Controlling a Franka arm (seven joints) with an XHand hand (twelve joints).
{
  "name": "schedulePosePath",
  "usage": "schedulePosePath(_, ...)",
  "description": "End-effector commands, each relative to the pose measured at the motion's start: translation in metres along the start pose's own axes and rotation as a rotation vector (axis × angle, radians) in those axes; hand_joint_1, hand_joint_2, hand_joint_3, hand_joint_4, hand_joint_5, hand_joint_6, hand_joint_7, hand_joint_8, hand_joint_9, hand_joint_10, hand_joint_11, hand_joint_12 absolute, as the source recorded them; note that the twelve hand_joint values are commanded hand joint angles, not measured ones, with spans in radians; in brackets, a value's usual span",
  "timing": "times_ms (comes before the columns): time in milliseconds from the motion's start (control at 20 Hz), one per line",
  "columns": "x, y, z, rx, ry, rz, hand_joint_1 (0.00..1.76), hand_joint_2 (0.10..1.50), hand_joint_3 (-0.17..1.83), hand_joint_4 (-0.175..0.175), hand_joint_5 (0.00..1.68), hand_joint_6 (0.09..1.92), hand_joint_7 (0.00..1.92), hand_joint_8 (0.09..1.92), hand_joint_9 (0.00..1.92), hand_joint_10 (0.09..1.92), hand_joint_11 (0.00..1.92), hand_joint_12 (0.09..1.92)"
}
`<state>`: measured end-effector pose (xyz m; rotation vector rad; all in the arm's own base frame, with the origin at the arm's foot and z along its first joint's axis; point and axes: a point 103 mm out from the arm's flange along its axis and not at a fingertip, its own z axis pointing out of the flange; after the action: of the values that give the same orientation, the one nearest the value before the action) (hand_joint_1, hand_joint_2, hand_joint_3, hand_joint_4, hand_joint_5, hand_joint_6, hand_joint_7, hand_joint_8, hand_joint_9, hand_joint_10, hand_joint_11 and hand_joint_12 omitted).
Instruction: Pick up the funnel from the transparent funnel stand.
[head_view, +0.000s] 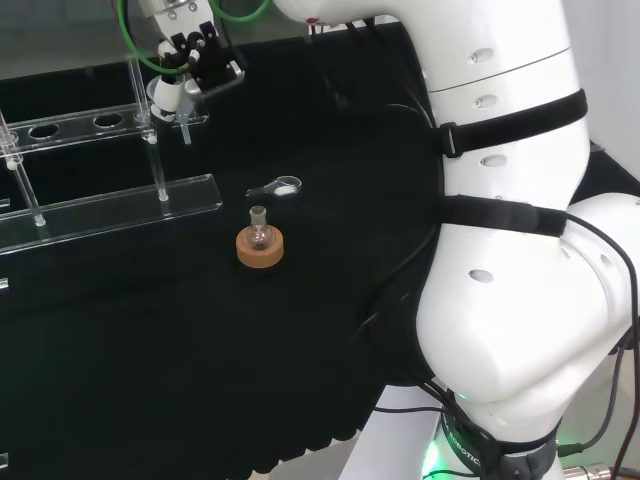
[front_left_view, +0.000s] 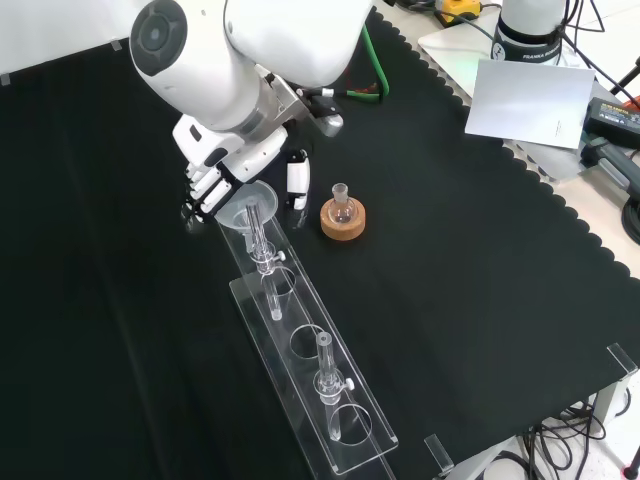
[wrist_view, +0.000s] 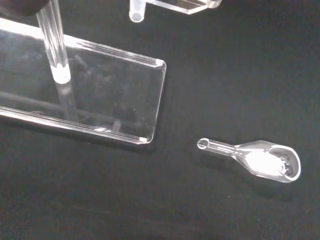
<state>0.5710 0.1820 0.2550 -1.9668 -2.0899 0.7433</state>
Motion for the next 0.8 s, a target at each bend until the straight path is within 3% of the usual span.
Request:
schedulePosePath(50, -0.006, -0.007, -0.004, -0.118, -0.021, 0.020, 0.62, 0.76, 0.20, -0.025, 0.26, 0.09, 0.16, 0.73, 0.50, 0.73, 0.34, 1.49)
schedulePosePath(250, -0.006, -0.015, -0.011, -0.259, -0.062, 0.050, 0.68, 0.79, 0.26, -0.047, 0.52, 0.10, 0.55, 0.77, 0.84, 0.61, 0.47, 1.39)
schedulePosePath(300, -0.004, -0.020, -0.016, -0.325, -0.085, 0.066, 0.71, 0.79, 0.28, -0.052, 0.61, 0.17, 0.67, 0.79, 0.94, 0.60, 0.52, 1.36)
schedulePosePath(400, -0.003, -0.026, -0.023, -0.381, -0.113, 0.077, 0.77, 0.79, 0.35, -0.056, 0.68, 0.39, 0.81, 0.82, 1.06, 0.57, 0.59, 1.31)
schedulePosePath(550, -0.004, -0.038, -0.041, -0.395, -0.125, 0.076, 0.80, 0.78, 0.41, -0.058, 0.69, 0.61, 0.88, 0.86, 1.13, 0.57, 0.65, 1.27)
schedulePosePath(800, -0.013, -0.062, -0.063, -0.379, -0.112, 0.094, 0.81, 0.77, 0.45, -0.057, 0.69, 0.70, 0.89, 0.87, 1.14, 0.59, 0.68, 1.25)
